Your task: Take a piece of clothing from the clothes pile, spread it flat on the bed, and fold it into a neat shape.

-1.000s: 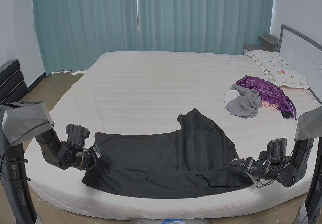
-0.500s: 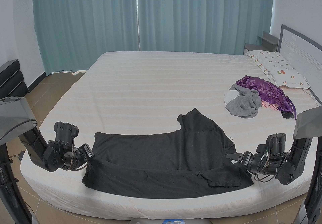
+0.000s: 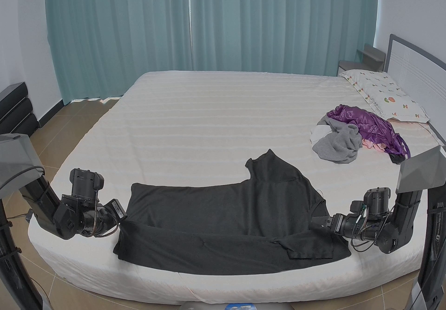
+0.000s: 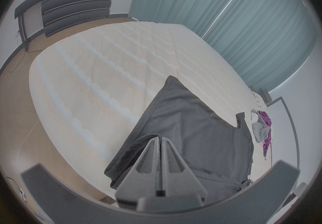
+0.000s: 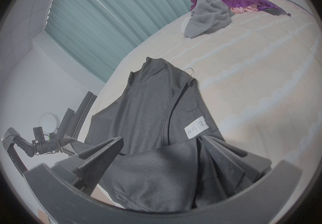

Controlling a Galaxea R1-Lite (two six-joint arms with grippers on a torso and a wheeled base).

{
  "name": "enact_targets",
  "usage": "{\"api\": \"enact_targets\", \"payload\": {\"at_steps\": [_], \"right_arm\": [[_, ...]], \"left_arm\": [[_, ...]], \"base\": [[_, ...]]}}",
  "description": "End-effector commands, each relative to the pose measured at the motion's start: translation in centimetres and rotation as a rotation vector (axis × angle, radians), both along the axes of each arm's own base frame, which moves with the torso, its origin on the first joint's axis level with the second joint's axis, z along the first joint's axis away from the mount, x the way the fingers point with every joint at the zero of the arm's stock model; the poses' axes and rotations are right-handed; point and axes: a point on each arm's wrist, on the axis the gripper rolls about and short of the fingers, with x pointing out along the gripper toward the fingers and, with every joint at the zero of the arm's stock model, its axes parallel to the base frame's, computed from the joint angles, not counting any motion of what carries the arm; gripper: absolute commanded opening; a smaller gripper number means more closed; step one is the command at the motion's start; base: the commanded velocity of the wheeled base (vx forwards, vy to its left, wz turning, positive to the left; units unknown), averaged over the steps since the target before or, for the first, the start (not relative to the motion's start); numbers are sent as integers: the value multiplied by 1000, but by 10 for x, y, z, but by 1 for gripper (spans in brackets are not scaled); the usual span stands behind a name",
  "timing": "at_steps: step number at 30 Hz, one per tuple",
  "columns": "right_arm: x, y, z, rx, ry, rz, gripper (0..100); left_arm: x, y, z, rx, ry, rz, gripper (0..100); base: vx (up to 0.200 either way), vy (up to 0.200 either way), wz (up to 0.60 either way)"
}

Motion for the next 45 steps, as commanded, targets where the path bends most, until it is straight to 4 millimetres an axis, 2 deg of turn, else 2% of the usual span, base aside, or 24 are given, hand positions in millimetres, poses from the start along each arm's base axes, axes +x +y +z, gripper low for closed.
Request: {"api": "enact_targets", "payload": {"at_steps": [1, 11, 12, 23, 27, 29, 37, 45], "right_arm": [[1, -1, -12, 2, 22, 11, 100], [-1, -5, -25, -29, 16, 47, 100], [-1, -5, -25, -29, 16, 47, 0], [-3, -12, -21, -57, -7, 46, 0], [-3, -16, -15, -51, -29, 28, 0], [-7, -18, -7, -44, -47, 22, 0], [-41, -18, 35, 43, -107, 50, 0], [-72, -22, 53, 65, -128, 56, 0]], "left_arm": [[0, 0, 0, -3, 1, -2, 0], [-1, -1, 0, -4, 3, -3, 0], [-1, -1, 0, -4, 3, -3, 0], [-3, -1, 0, -3, 6, -4, 0], [-5, -1, -1, -3, 12, -6, 0], [-7, -1, 5, -3, -5, -7, 0], [-23, 2, 16, -3, -24, -4, 0], [-38, 6, 19, -1, -13, 7, 0]], "base": [[0, 0, 0], [0, 0, 0], [0, 0, 0], [0, 0, 0], [0, 0, 0], [0, 0, 0], [0, 0, 0], [0, 0, 0]]}}
